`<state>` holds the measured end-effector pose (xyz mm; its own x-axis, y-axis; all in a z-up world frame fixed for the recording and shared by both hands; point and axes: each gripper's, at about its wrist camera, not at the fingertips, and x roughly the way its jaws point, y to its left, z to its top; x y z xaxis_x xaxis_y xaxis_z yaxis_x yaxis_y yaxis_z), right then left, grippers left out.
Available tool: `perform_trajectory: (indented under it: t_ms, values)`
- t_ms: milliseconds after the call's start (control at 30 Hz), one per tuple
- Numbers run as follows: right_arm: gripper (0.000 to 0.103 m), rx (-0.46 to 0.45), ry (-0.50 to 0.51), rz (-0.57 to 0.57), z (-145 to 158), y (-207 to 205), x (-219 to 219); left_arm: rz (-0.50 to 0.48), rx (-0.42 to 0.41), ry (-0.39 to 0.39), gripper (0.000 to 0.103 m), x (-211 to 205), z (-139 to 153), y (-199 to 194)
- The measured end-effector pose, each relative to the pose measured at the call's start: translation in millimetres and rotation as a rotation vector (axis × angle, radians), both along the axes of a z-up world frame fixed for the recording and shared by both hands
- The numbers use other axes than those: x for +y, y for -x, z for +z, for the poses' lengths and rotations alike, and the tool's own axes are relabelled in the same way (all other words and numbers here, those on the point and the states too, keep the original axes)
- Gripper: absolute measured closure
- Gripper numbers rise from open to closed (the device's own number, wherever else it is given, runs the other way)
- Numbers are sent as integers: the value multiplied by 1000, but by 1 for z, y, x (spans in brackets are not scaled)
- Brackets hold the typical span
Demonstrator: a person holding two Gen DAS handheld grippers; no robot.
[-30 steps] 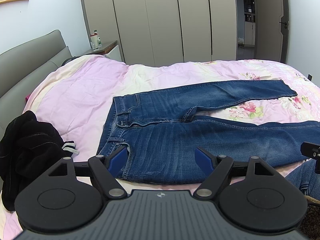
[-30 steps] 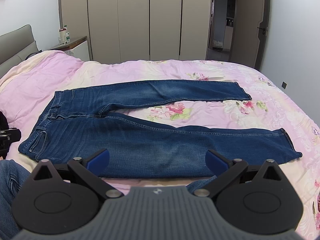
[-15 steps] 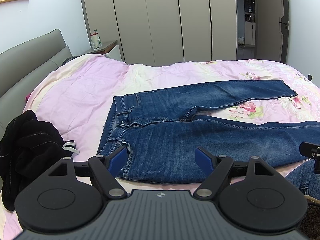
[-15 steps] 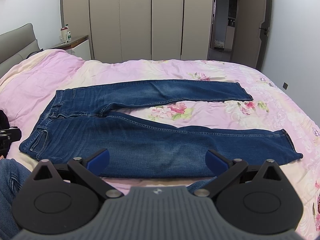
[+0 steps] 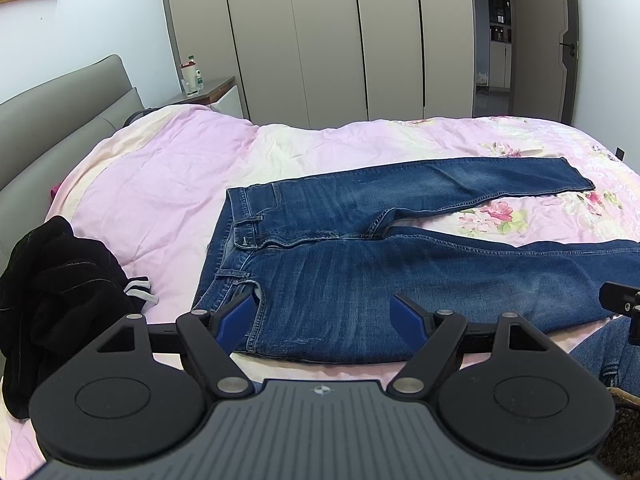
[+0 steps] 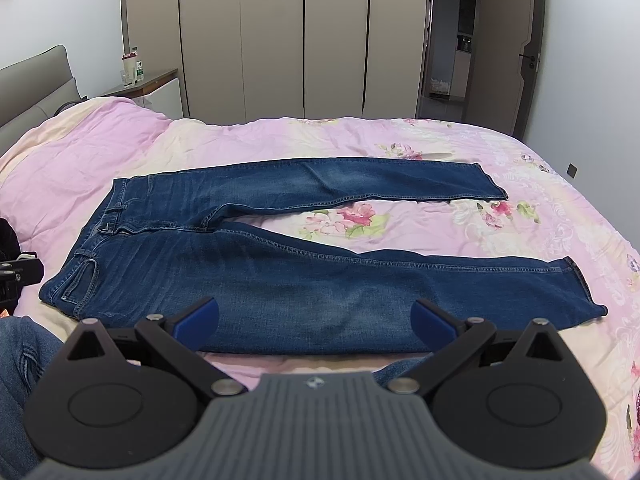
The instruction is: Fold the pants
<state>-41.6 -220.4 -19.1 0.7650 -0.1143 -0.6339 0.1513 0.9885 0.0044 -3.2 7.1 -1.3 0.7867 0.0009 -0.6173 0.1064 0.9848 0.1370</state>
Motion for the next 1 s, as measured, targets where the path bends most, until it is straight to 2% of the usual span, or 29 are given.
perform_trajectory:
  t_ms: [200, 300, 400, 500, 600, 700, 767, 833, 900, 1000]
  values:
    - [5, -15, -15, -2, -3, -1, -5, -10, 21, -3, 13, 6, -5, -4]
    - [5, -21, -23, -1, -4, -8, -21, -36, 34, -42, 13, 10, -8, -13]
    - [5, -35, 22, 9, -5, -17, -45, -78, 50, -76, 16, 22, -12, -27]
    - [5, -27, 70, 16, -9, -26, -72, -150, 87, -81, 23, 39, -15, -46]
    - [5, 6, 111, 28, -14, -35, -101, -257, 130, -105, 25, 56, -18, -66]
    - [5, 44, 100, 41, -17, -43, -134, -385, 242, -126, 25, 68, -28, -88]
    - [8, 66, 61, 35, -21, -48, -158, -441, 293, -168, 25, 71, -37, -100]
    - [16, 92, 36, 12, -24, -54, -182, -507, 344, -238, 25, 71, -50, -109]
    - [21, 115, 45, -8, -30, -60, -205, -575, 403, -284, 25, 67, -62, -118]
    - [36, 157, 88, -31, -43, -66, -235, -665, 485, -350, 25, 58, -81, -130]
